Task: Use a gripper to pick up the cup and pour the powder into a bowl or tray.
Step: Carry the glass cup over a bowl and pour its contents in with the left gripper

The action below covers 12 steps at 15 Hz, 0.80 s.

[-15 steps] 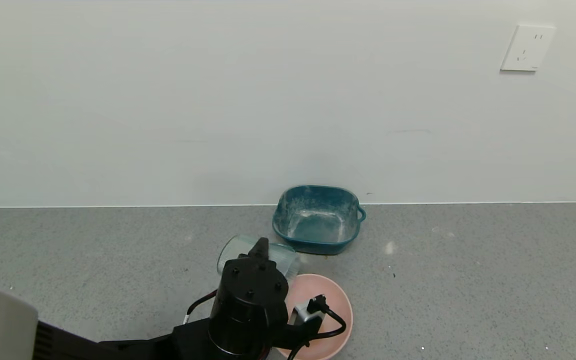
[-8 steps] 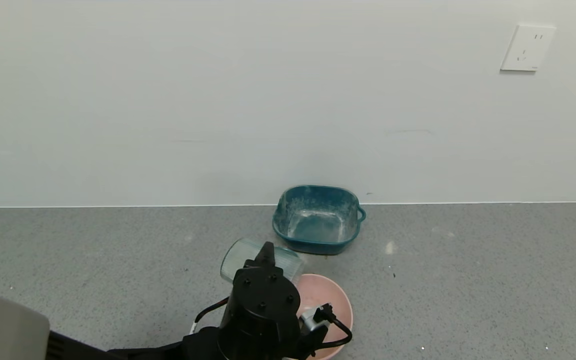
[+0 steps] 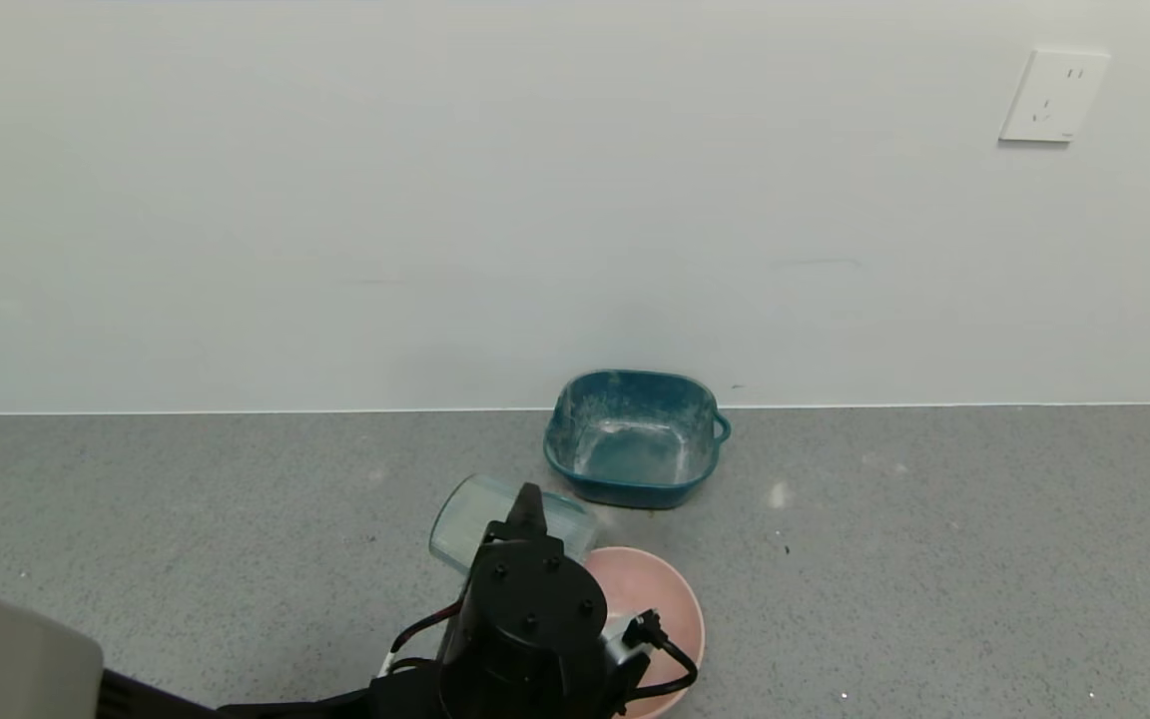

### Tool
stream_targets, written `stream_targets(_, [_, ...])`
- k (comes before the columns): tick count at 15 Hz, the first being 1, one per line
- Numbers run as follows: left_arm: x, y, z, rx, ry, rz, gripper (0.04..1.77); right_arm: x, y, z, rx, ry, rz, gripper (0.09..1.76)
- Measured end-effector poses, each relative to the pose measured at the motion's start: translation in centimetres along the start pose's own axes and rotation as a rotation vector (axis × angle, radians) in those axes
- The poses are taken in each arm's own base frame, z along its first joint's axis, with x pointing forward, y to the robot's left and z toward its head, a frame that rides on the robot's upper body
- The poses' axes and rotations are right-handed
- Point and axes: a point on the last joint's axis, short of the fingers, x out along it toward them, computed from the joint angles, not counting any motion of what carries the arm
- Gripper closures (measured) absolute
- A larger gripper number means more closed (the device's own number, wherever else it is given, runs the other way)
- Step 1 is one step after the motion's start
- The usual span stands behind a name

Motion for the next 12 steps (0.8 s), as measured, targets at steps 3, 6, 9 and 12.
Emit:
stream_targets(3, [-0.3,0.0,0.3,0.018,0.002,0.005,0.52,0.0,0.0,0.0,0.000,0.000,0.000,0.14])
stream_targets(6, [-0.5,0.2,1.0,0.024,0.002,0.015,0.52,0.0,0.0,0.0,0.000,0.000,0.000,0.14])
stream_targets(9, [-0.7,0.1,1.6,0.040,0.006,0.016,0.52,0.0,0.0,0.0,0.000,0.000,0.000,0.14])
stream_targets(12, [-0.7,0.0,1.8,0.060,0.005,0.016,0.52,0.0,0.0,0.0,0.000,0.000,0.000,0.14])
